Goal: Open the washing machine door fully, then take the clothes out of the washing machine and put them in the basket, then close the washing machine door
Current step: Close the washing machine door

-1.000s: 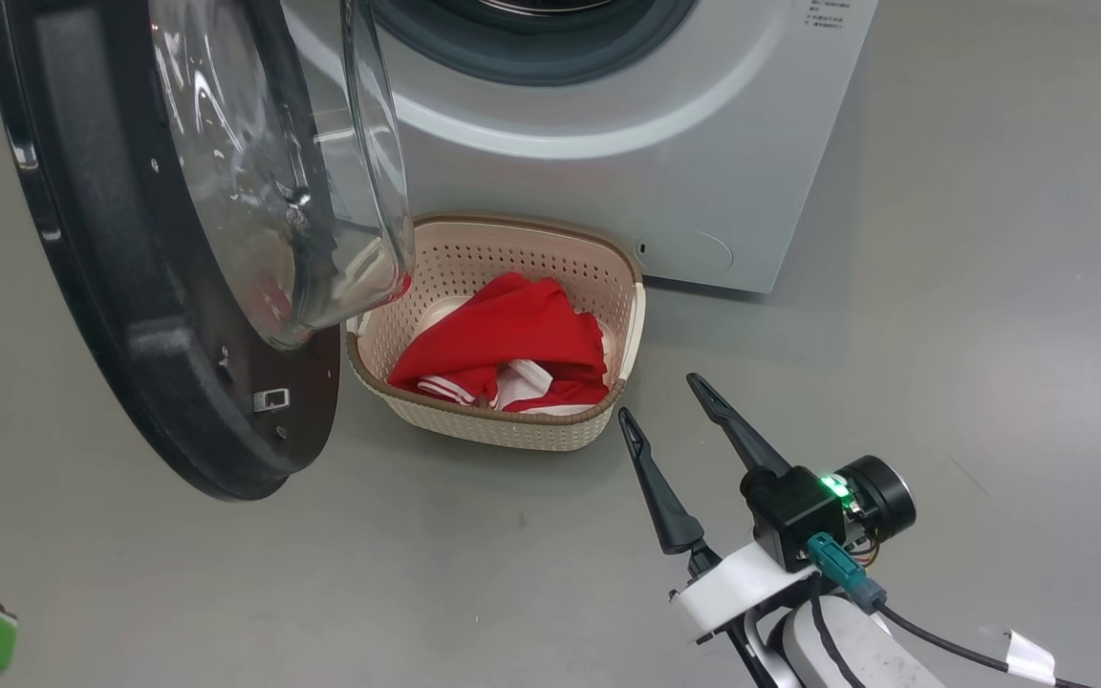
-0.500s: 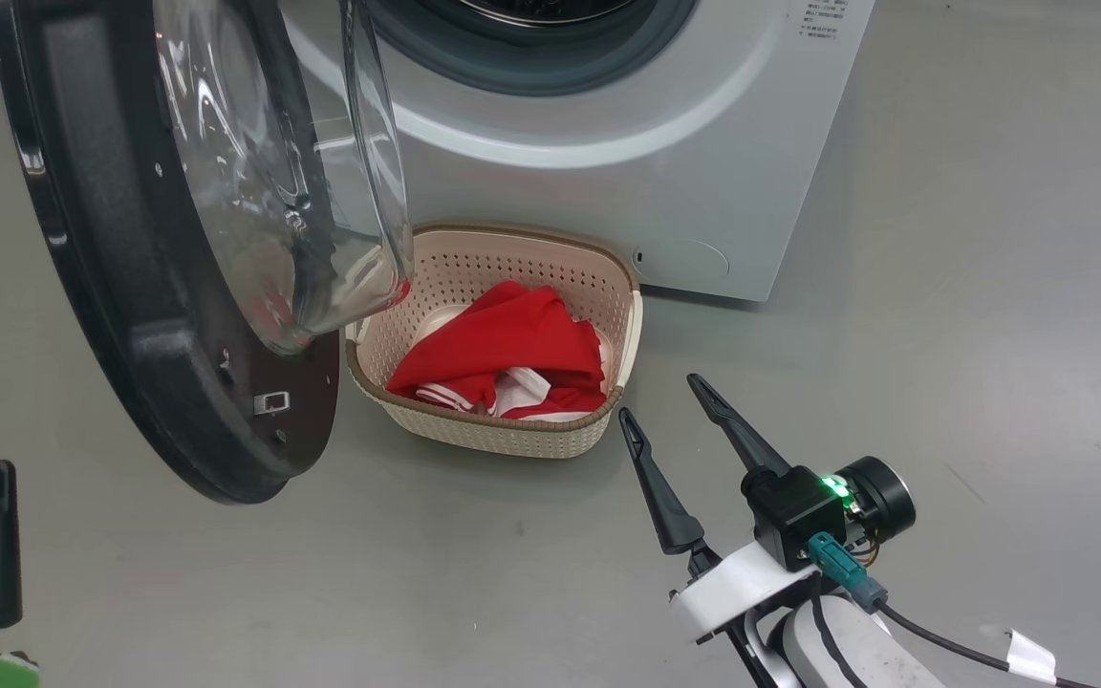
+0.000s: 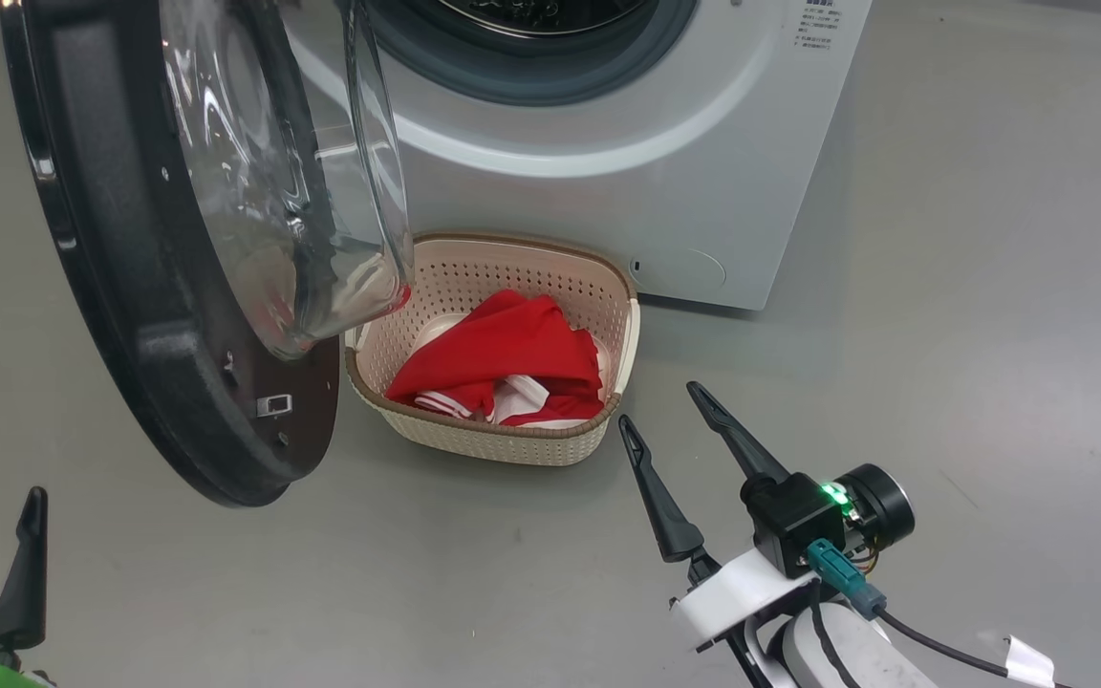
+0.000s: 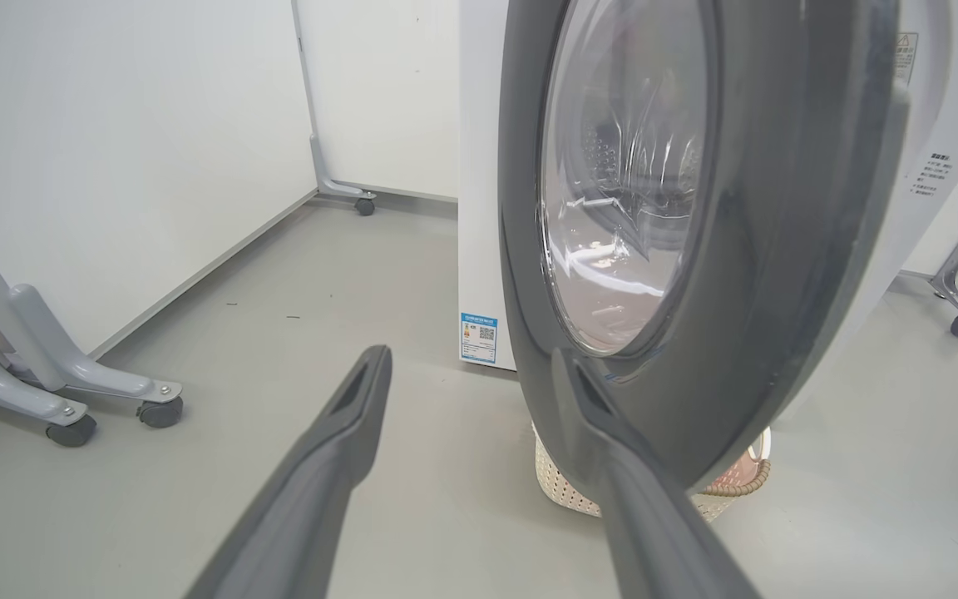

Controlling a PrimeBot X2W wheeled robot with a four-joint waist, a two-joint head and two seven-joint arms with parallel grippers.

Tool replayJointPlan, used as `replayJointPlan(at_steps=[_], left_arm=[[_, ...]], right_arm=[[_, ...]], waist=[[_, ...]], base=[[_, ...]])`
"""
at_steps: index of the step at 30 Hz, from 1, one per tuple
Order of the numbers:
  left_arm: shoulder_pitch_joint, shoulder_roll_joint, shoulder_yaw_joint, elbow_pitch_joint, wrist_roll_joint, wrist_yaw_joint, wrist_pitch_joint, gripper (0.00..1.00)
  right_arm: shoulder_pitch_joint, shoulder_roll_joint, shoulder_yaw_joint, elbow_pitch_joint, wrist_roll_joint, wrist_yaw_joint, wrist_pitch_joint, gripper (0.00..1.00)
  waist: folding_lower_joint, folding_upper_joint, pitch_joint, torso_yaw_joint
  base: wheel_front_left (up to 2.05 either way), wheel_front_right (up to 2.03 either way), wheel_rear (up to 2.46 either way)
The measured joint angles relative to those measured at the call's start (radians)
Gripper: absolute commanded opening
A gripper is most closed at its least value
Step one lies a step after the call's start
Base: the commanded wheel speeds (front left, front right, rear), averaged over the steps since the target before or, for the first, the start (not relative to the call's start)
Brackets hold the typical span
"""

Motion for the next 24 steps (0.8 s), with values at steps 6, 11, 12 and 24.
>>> replayJointPlan(at_steps=[6,11,12,24], left_arm=[[-0.020,-0.001,0.021,0.012,-0.001,0.000,-0.001,1.00],[-0.032,-0.004,0.038,0.010,0.000,0.000,-0.001,1.00],[-0.032,-0.006,0.043,0.010,0.000,0.000,-0.001,1.00],[-0.037,-0.024,0.063,0.009,0.000,0.000,-0.001,1.00]], right_arm=[[0.010,0.000,0.003,0.001,0.003,0.000,0.000,1.00],[0.011,0.000,0.003,0.001,0.003,0.000,0.000,1.00],[0.012,0.000,0.003,0.001,0.003,0.000,0.000,1.00],[0.016,0.000,0.002,0.001,0.005,0.000,0.000,1.00]], waist=[[0.0000,0.0000,-0.009,-0.001],[0.0000,0.0000,-0.015,-0.001],[0.0000,0.0000,-0.016,-0.001],[0.0000,0.0000,-0.020,-0.001]], base=[[0.00,0.00,0.00],[0.00,0.00,0.00],[0.00,0.00,0.00],[0.00,0.00,0.00]])
